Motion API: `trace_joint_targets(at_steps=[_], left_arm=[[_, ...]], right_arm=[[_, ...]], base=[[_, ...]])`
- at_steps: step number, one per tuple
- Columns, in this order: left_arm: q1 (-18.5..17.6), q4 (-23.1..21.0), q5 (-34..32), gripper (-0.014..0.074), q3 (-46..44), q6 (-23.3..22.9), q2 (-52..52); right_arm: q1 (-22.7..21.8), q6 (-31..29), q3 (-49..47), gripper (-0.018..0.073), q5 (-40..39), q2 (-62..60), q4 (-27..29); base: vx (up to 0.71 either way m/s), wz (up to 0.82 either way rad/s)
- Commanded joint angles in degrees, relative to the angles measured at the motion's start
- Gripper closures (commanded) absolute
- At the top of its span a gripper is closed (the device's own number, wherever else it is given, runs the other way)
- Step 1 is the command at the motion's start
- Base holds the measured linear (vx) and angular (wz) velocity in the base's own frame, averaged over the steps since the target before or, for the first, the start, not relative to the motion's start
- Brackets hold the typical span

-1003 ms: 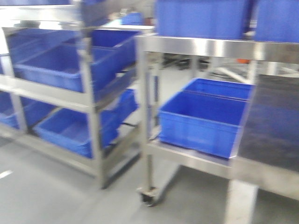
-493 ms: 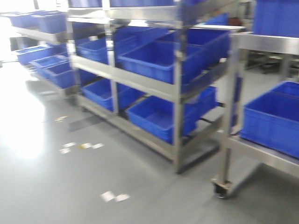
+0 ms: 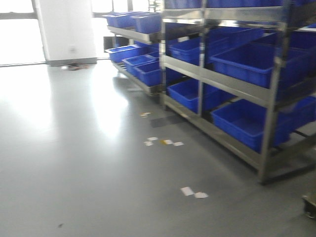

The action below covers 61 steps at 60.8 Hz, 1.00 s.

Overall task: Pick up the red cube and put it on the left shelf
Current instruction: 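Turn the base away from the table holding the red cube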

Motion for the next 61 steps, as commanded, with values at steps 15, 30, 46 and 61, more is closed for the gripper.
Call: trace_joint_targets(at_steps=[15, 30, 46, 61], left_arm=[[-0.2, -0.3, -4.8, 0.0491, 1.3, 0.1, 0.5], [-0.2, -0.3, -4.8, 0.0491, 1.3, 0.1, 0.5], [-0.2, -0.3, -4.8, 0.0491, 1.3, 0.1, 0.5], [-0.2, -0.3, -4.8, 0.0491, 1.3, 0.1, 0.5]], right_arm=[[0.0, -0.2, -1.7, 0.051, -5.5, 0.1, -0.2], [0.0, -0.2, -1.7, 0.051, -5.5, 0.1, -0.2], [0.0, -0.2, -1.7, 0.051, -5.5, 0.1, -0.2], [0.0, -0.2, -1.7, 0.051, -5.5, 0.1, -0.2]], base=[[-0.28, 0.58], [-0.29, 0.47], [-0.31, 0.44], [-0.33, 0.3]])
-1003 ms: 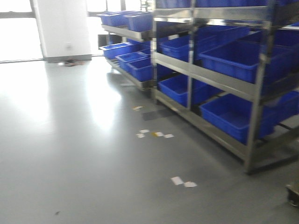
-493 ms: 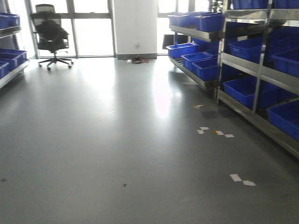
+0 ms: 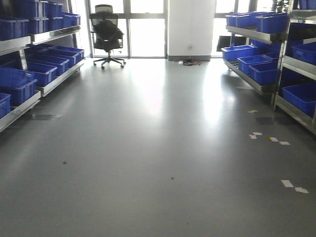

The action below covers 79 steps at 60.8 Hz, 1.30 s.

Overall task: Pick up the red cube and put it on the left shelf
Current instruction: 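Turn the base away from the table holding the red cube, then drive forward across the room toward the crate shelves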

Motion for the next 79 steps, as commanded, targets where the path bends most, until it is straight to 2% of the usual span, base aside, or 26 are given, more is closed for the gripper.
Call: trace_joint_targets(at_steps=[1, 52, 79], left_arm=[[-0.2, -0.3, -4.8, 0.0491, 1.3, 0.1, 0.5], [-0.2, -0.3, -4.8, 0.0491, 1.3, 0.1, 0.5], [-0.2, -0.3, -4.8, 0.0491, 1.3, 0.1, 0.5]], right_arm=[[0.0, -0.2, -1.7, 0.051, -5.5, 0.1, -0.2], [0.0, -0.2, -1.7, 0.051, -5.5, 0.1, -0.2], [0.0, -0.2, -1.7, 0.051, -5.5, 0.1, -0.2]], base=[[-0.35, 0.13], [-0.31, 0.07], [-0.07, 0.04]])
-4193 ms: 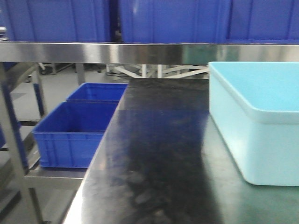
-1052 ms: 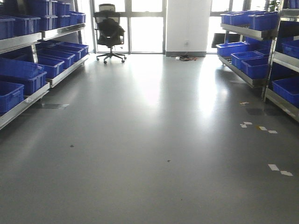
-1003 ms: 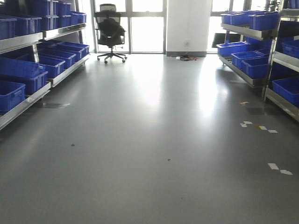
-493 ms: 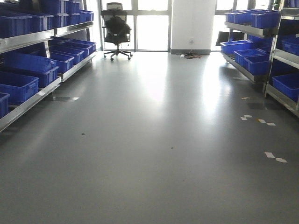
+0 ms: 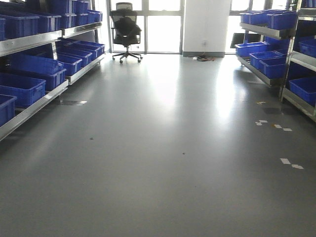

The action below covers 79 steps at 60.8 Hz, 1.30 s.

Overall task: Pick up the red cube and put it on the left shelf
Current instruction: 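Drive forward across the room toward the crate shelves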

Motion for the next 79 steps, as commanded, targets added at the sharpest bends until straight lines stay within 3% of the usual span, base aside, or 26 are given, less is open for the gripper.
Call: trace_joint_targets(at_steps=[1, 39, 79], left_arm=[[-0.2, -0.3, -4.8, 0.0491, 1.3, 0.1, 0.5], [-0.2, -0.3, -4.8, 0.0491, 1.3, 0.1, 0.5], [-0.2, -0.3, -4.8, 0.0491, 1.3, 0.1, 0.5]], right_arm=[[0.0, -0.2, -1.7, 0.051, -5.5, 0.1, -0.2], [0.0, -0.2, -1.7, 0.051, -5.5, 0.0, -0.2], [0.0, -0.2, -1.7, 0.051, -5.5, 0.0, -0.2]], base=[[0.07, -0.41], [0.24, -0.02], [0.53, 0.1]])
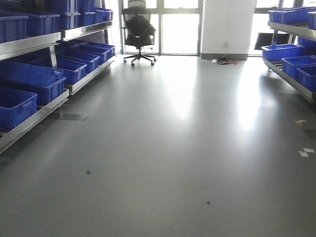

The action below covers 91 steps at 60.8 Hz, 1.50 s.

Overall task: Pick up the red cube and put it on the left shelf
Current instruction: 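Drive forward across the room toward the crate shelves, then turn and approach the shelf, bringing the cube over a blue crate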

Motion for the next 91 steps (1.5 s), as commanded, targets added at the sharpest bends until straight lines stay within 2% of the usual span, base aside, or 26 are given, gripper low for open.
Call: trace_joint_targets(at_steps=[1, 47, 91], left_arm=[[-0.2, -0.3, -4.8, 0.0491, 1.3, 0.1, 0.5], [-0.2, -0.3, -4.8, 0.0491, 1.3, 0.1, 0.5], [-0.2, -0.3, -4.8, 0.0491, 1.3, 0.1, 0.5]], right_arm=[[0.0, -0.2, -1.7, 0.051, -5.5, 0.0, -0.2], [0.0, -0.2, -1.7, 0.051, -5.5, 0.0, -0.2], [0.0, -0.2, -1.7, 0.051, -5.5, 0.0, -0.2]], base=[[0.62, 0.11], [0.71, 0.07], [0.73, 0.28]])
